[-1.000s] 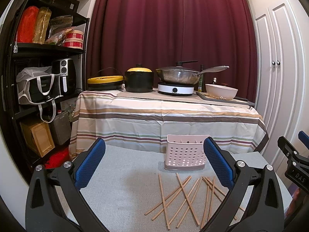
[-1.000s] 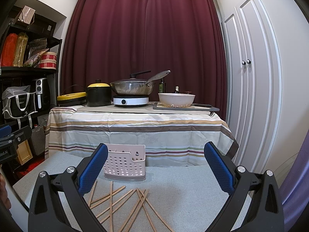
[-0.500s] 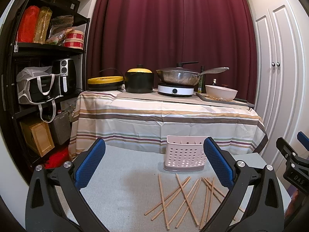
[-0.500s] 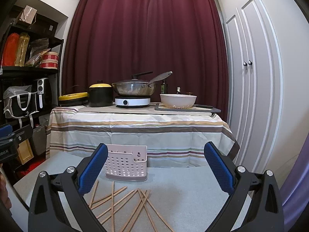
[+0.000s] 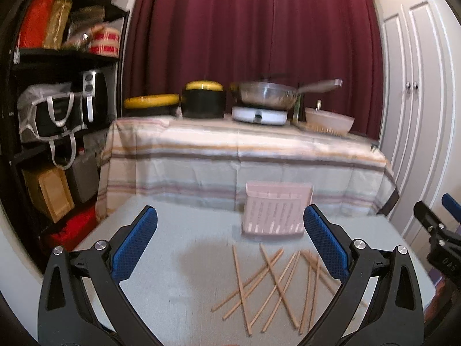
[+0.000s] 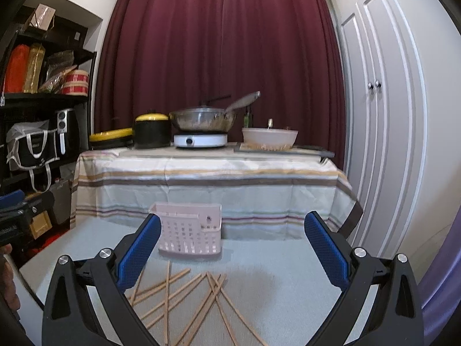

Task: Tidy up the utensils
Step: 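Lower both open tools toward the scattered wooden chopsticks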

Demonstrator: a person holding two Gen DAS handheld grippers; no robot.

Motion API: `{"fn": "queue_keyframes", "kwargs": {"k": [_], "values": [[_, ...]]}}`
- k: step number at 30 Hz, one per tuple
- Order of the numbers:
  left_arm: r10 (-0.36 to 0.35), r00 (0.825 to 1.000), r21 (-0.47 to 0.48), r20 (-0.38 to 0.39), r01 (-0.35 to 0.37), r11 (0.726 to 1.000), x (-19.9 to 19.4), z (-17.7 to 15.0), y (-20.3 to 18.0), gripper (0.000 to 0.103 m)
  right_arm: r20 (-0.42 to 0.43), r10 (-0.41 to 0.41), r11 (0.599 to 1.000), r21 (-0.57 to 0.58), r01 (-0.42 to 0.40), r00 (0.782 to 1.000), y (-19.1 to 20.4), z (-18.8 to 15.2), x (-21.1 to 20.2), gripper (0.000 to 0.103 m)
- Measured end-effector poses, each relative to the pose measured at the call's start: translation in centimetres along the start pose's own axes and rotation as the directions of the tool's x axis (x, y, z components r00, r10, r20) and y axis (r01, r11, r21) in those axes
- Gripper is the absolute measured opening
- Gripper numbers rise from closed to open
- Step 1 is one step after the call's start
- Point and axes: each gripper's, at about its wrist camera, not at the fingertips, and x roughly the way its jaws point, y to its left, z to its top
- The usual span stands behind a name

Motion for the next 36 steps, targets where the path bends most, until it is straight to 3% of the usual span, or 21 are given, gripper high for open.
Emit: {"fn": "queue_keyframes", "kwargs": {"k": [7,11,15,23,30,33,36], "values": [[0.026,0.989,0.027,-0.144,-0.023,0.999,5.1,-6.5,0.3,0.099,-0.086,0.036,0.999,0.010,-0.036,0.996,-1.0,-5.6,2.7,0.097],[0.041,0.975,0.050,-0.216,-0.031,0.998,7.1,-10.7,0.3,0.082,-0.137,0.027,1.000,0.015,-0.026,0.990,-1.4,-9.1,4.2,0.097],[0.038,0.959,0.022,-0.282,-0.034,0.999,8.8,-13.9,0.7,0.073,-0.182,0.037,0.999,0.032,-0.032,0.983,-1.7,-11.4,5.1,0.097],[0.015,0.947,-0.008,-0.321,-0.018,1.000,9.5,-18.3,0.2,0.060,-0.233,0.047,0.999,0.010,-0.046,0.971,-1.5,-14.4,6.4,0.096],[0.033,0.955,0.075,-0.295,-0.011,0.997,9.4,-20.1,-1.6,0.048,-0.247,0.061,0.998,0.018,-0.059,0.967,-1.5,-15.2,7.2,0.096],[-0.006,0.949,0.049,-0.315,0.022,0.999,9.8,-20.5,-1.4,0.042,-0.248,0.063,0.998,0.023,-0.060,0.967,-1.5,-15.4,7.2,0.096],[0.000,0.950,0.041,-0.313,0.014,0.999,9.8,-20.6,-1.1,0.041,-0.245,0.064,0.998,0.027,-0.059,0.967,-1.6,-15.5,7.2,0.096]]}}
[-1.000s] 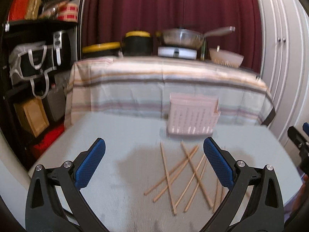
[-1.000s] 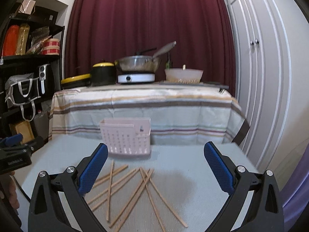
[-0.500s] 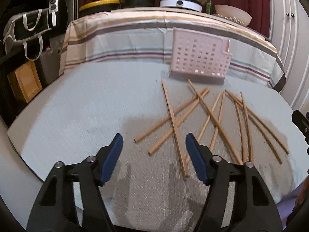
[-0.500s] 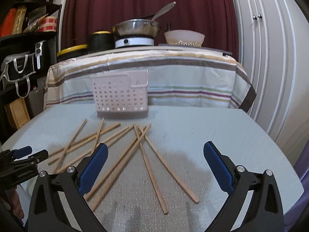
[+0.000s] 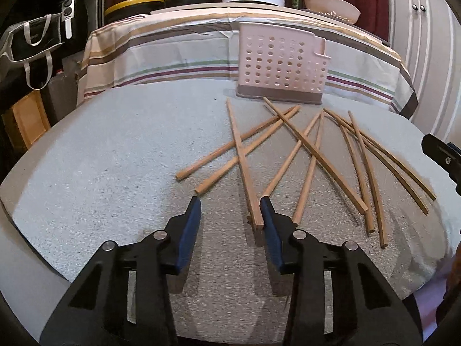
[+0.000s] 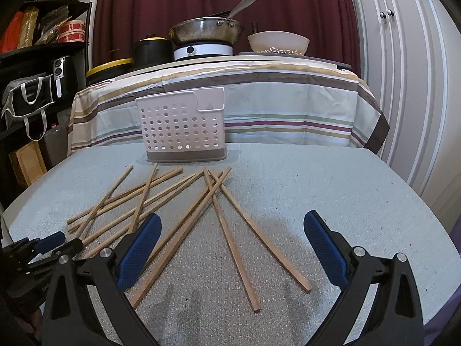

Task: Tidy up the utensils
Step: 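Lower both open tools toward the scattered wooden chopsticks, then close the left tool on a wooden chopstick while the right tool grasps another chopstick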

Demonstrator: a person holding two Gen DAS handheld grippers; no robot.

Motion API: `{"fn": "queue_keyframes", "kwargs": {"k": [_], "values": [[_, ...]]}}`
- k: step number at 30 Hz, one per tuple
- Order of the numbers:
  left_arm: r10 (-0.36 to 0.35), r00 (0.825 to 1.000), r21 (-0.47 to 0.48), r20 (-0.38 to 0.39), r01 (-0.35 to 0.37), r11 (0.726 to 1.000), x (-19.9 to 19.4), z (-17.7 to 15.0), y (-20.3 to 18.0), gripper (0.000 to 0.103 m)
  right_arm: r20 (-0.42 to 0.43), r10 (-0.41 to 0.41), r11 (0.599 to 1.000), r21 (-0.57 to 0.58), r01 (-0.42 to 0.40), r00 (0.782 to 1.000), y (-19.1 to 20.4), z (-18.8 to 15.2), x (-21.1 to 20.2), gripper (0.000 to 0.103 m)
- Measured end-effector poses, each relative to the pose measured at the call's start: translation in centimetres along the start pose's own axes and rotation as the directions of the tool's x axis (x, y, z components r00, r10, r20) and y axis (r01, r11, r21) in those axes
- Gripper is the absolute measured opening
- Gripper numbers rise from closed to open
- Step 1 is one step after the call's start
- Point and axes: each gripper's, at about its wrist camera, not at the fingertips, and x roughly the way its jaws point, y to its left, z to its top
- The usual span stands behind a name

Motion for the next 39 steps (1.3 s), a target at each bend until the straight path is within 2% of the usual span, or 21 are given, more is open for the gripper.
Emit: {"fn": "queue_keyframes", "kwargs": {"k": [3,7,11,14,17,23,25,26,33,36,38,39], "values": [[0.009,1.000,0.001,0.004,-0.009,1.000,0.0,0.0,0.2,0.039,-0.001,0.003,1.000,0.004,-0.003,1.000,0.0,-0.1,0.1,0.096],[-0.023,1.000,-0.023,0.014,0.023,0.999,-0.2,0.2,0.7,0.036,-0.005,0.008,1.000,0.001,-0.008,1.000,0.1,-0.3,0.4,0.096],[-0.023,0.999,0.002,0.041,0.023,1.000,-0.4,0.3,0.5,0.036,-0.010,0.010,1.000,0.001,-0.010,1.000,0.3,-0.5,0.5,0.096],[-0.020,0.999,0.005,0.041,0.020,1.000,-0.3,0.3,0.6,0.032,-0.011,0.011,1.000,0.001,-0.011,1.000,0.3,-0.4,0.5,0.096],[-0.053,0.997,-0.025,0.049,0.054,0.998,-0.2,0.3,1.3,0.028,-0.012,0.012,1.000,-0.002,-0.012,1.000,0.4,-0.5,0.6,0.096],[-0.053,0.997,-0.019,0.060,0.054,0.998,0.0,0.4,1.5,0.023,-0.019,0.018,1.000,-0.008,-0.018,1.000,0.7,-0.6,0.8,0.096],[-0.053,0.997,-0.014,0.062,0.053,0.998,0.0,0.3,1.5,0.018,-0.019,0.018,1.000,-0.009,-0.018,1.000,0.8,-0.7,0.8,0.096],[-0.081,0.995,-0.016,0.065,0.083,0.996,0.0,0.3,1.7,0.013,-0.019,0.019,1.000,-0.009,-0.019,1.000,0.8,-0.7,0.8,0.096],[-0.077,0.994,-0.008,0.076,0.078,0.997,0.0,0.3,1.7,0.010,-0.022,0.021,1.000,-0.010,-0.022,1.000,1.0,-0.9,0.7,0.096],[-0.071,0.994,-0.004,0.081,0.071,0.997,-0.1,0.3,1.7,0.007,-0.028,0.028,1.000,-0.014,-0.028,0.999,1.1,-1.1,0.8,0.091],[-0.070,0.994,-0.004,0.079,0.071,0.997,-0.1,0.4,1.7,0.007,-0.038,0.040,0.999,-0.012,-0.040,0.998,1.1,-1.2,0.9,0.072],[-0.069,0.994,-0.004,0.079,0.070,0.998,-0.1,0.3,1.7,0.007,-0.046,0.045,0.999,-0.011,-0.046,0.998,1.1,-1.3,1.0,0.068]]}}
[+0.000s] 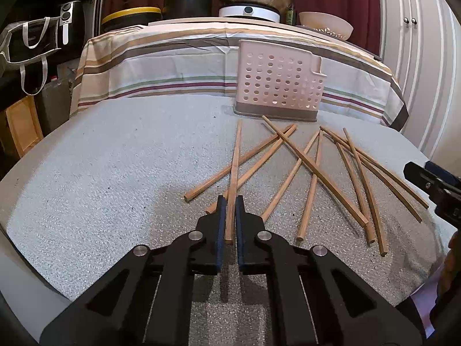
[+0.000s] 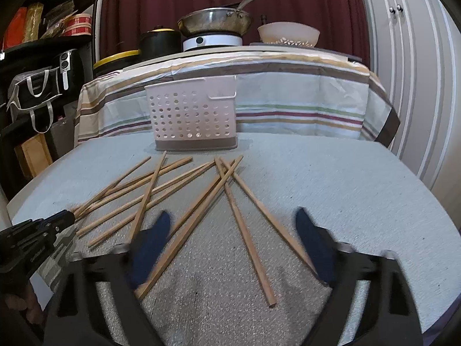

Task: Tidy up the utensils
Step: 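Close the left tool on a wooden chopstick while the right tool grasps another chopstick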

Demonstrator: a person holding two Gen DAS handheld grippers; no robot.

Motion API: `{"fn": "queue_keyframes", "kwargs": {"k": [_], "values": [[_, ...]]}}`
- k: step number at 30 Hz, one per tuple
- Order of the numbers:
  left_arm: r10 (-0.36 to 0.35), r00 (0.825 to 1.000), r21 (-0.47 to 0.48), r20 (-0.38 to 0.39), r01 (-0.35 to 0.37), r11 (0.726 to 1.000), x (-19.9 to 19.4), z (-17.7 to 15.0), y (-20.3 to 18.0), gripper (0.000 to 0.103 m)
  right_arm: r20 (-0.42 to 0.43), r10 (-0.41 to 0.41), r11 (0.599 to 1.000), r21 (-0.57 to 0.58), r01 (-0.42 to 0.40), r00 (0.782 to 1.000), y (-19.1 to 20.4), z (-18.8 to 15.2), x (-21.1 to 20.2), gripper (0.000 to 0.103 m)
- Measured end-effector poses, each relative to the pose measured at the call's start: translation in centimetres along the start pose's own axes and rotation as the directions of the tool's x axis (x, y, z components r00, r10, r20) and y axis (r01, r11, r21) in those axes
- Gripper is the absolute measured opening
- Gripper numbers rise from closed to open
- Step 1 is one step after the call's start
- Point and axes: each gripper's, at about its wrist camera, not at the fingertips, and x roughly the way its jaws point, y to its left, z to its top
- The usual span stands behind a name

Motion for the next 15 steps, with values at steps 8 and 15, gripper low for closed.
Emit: {"fn": "queue_keyframes", "kwargs": {"k": [8,15], "values": [[-0.001,1.000,-0.005,0.006,0.001,1.000,-0.2,0.2,0.2,0.007,-0.025,-0.008,1.000,0.004,0.008,1.000,-0.5,-0.7,0.3,0.057],[0.006,1.000,-0.012,0.014,-0.006,1.000,-0.4,0.6,0.5,0.006,-0.014,0.023,1.000,0.011,-0.023,1.000,-0.1,-0.9,-0.2,0.057]]}}
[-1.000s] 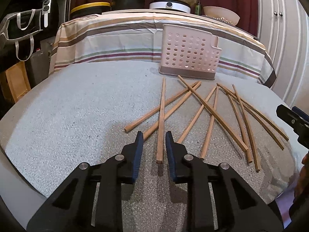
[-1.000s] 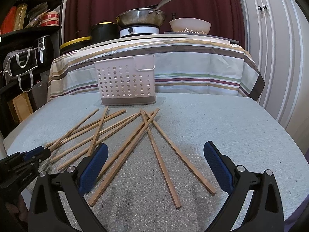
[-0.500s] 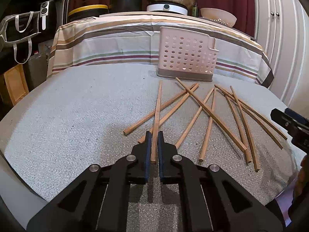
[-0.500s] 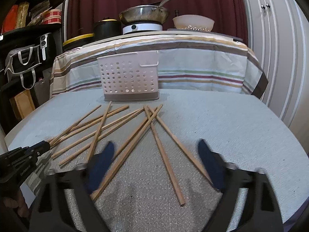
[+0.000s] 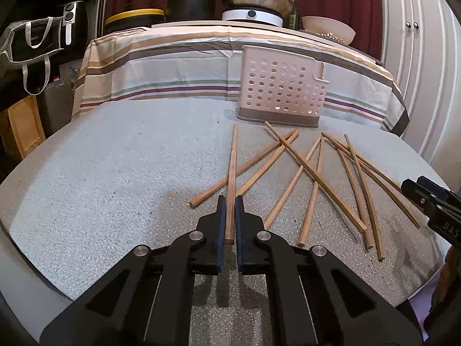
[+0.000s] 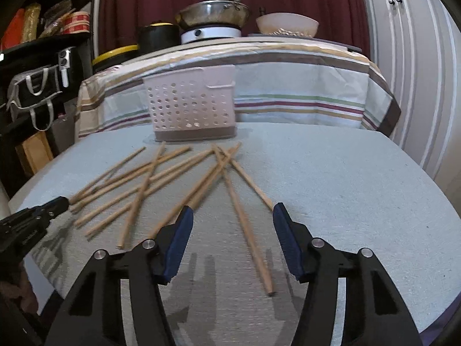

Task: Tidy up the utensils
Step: 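Close the left tool on a wooden chopstick while the right tool grasps another chopstick, then lift both held chopsticks and carry them above the pink utensil holder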

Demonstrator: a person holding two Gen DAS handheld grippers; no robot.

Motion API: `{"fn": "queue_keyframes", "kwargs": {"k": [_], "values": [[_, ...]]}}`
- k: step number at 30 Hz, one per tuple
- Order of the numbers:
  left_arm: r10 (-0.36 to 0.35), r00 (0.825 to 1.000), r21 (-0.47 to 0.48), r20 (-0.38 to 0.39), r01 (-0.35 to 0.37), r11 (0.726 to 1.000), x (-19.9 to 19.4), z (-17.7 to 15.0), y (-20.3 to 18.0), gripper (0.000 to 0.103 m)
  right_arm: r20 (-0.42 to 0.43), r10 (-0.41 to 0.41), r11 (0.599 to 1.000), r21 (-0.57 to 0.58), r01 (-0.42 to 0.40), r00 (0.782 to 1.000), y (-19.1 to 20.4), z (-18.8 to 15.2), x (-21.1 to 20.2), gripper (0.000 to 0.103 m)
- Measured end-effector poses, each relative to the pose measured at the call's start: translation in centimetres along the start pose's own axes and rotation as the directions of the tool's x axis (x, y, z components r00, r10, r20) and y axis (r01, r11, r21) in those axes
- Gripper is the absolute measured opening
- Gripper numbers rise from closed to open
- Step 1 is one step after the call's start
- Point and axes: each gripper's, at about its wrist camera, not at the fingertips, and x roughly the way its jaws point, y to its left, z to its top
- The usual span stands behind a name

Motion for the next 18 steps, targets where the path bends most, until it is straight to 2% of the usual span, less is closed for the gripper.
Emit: {"fn": "queue_keyframes", "kwargs": {"k": [6,10,15,18], "values": [[0.012,1.000,0.004,0.012,-0.012,1.000,-0.3,0.1,0.4,0.006,-0.001,0.112,0.993,-0.043,-0.112,0.994,3.6,-0.3,0.3,0.054],[0.018,1.000,0.000,0.012,-0.018,1.000,-0.5,0.0,0.9,0.006,-0.017,0.156,0.985,-0.067,-0.157,0.988,5.4,-0.7,0.9,0.049],[0.024,1.000,-0.014,0.012,-0.024,1.000,-0.5,-0.1,1.7,0.006,-0.047,0.167,0.981,-0.093,-0.171,0.985,6.9,-1.2,1.9,0.036],[0.027,1.000,-0.020,0.015,-0.027,0.999,-0.5,-0.1,2.0,0.006,-0.077,0.167,0.981,-0.091,-0.174,0.983,7.1,-1.6,2.8,0.024]]}}
